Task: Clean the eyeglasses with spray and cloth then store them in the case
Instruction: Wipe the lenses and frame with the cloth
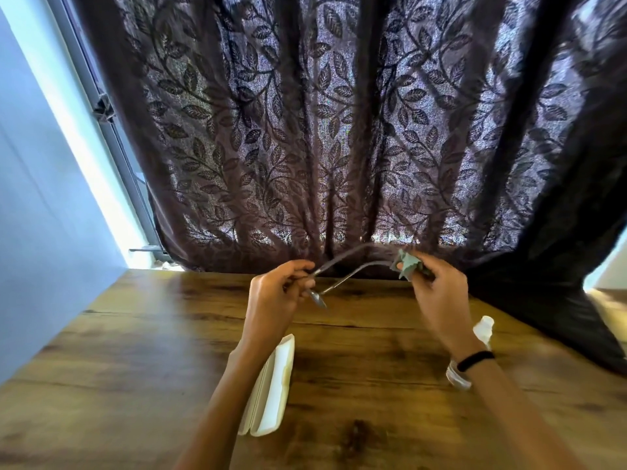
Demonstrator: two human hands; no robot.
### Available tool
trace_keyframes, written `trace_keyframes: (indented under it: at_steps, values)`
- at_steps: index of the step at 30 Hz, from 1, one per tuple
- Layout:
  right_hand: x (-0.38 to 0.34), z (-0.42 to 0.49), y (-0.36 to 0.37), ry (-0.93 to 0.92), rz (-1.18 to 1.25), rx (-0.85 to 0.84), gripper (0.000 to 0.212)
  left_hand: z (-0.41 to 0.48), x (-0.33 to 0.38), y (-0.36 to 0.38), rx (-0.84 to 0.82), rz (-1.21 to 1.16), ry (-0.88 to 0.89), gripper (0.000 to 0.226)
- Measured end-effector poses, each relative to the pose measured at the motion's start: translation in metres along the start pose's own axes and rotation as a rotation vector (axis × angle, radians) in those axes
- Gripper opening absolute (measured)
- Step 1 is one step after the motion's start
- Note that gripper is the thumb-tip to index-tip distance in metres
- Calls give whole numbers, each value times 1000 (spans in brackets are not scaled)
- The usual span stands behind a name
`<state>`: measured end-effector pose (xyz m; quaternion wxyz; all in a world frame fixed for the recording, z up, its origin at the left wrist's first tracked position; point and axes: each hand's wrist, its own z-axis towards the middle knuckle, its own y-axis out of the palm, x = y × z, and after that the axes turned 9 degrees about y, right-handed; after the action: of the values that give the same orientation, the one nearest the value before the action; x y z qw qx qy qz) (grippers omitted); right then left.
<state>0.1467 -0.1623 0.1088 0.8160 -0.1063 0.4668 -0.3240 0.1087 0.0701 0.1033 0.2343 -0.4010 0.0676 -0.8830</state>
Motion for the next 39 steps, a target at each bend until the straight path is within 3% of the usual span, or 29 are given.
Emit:
trace_keyframes:
  at_steps: [2,5,8,10,13,16,19,23,27,32,39]
  values:
    - [5,-2,-1,158,168,-55,19,1,-2,-4,46,-17,-26,25]
    - [5,-6,-2,553,690,-209,8,3,-3,-8,96,-28,-30,24]
    - [8,-9,-4,956,1064,-336,28,3,-6,-8,151,-34,-24,23]
    - [15,-11,-4,1030,1109,-381,44,2,-7,-8,186,-34,-12,23]
    - [27,-14,4,1044,1001,-369,36,2,-7,-8,217,-40,10,20]
    - [40,-17,15,1011,696,-375,14,3,-8,-6,228,-57,-2,18]
    - [52,-22,23,955,462,-430,7,4,-10,-3,243,-98,-33,20]
    - [63,-24,31,851,191,-432,13,3,-12,0,267,-154,-54,22]
    - [75,-24,36,647,-169,-406,39,2,-13,0,278,-182,-49,22]
    - [49,-17,30,444,128,-340,29,3,-12,1,268,-241,-51,23]
    - [-4,2,17,328,605,-271,23,1,-7,1,238,-371,-60,30]
